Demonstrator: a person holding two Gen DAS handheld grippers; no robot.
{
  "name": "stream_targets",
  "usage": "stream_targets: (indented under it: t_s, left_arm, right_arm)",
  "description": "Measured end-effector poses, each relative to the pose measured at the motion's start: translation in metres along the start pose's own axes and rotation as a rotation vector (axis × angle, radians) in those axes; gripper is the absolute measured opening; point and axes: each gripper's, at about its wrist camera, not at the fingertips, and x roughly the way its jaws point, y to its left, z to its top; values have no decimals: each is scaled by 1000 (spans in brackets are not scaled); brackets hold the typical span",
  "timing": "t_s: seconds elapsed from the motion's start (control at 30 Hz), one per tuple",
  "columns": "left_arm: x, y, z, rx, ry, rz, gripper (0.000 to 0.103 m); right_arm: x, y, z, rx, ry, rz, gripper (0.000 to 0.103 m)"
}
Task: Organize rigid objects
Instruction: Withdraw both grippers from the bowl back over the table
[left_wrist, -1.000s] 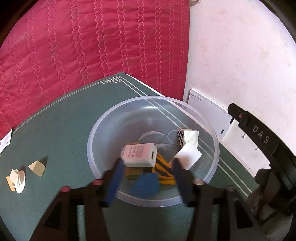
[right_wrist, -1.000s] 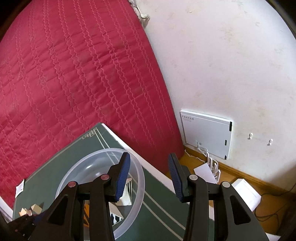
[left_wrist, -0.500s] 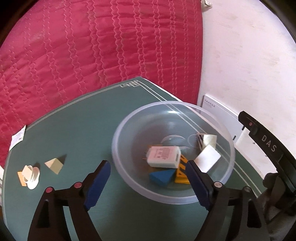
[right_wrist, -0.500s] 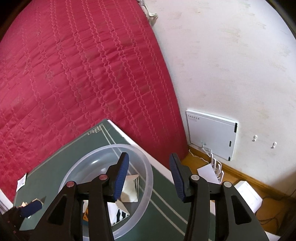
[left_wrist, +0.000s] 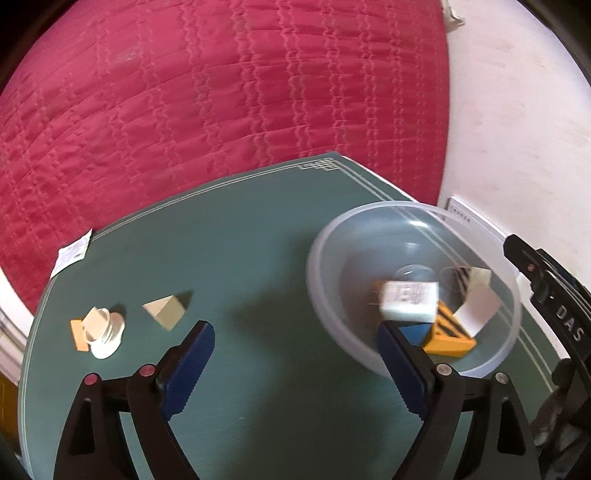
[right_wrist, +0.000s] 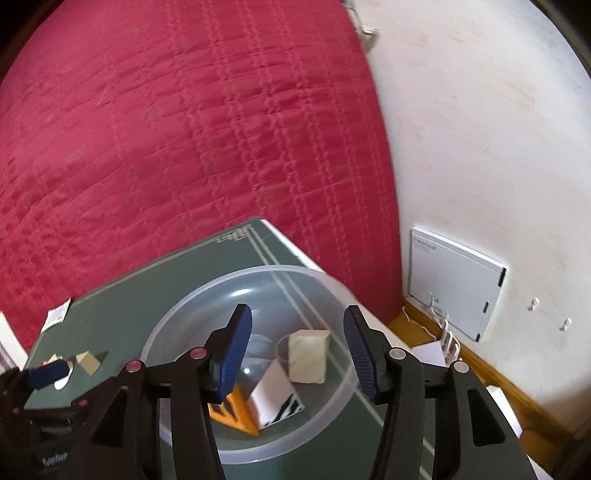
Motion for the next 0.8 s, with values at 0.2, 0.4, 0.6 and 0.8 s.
stream_targets:
  t_s: [0.2, 0.4, 0.6, 0.8]
  left_arm:
    - [1, 26, -7, -43, 11, 41, 92]
    - [2, 55, -15, -83, 25, 91, 92]
    - [4, 85, -27, -126, 47, 141, 92]
    - [4, 109, -36, -159, 57, 177, 92]
  right_arm:
    - [-2, 14, -4, -53, 32, 57, 55]
    - [-12, 32, -8, -103, 51, 130, 60]
    - [-14, 55, -17, -141, 113, 215, 62]
    - [-24, 83, -27, -205, 136, 280, 62]
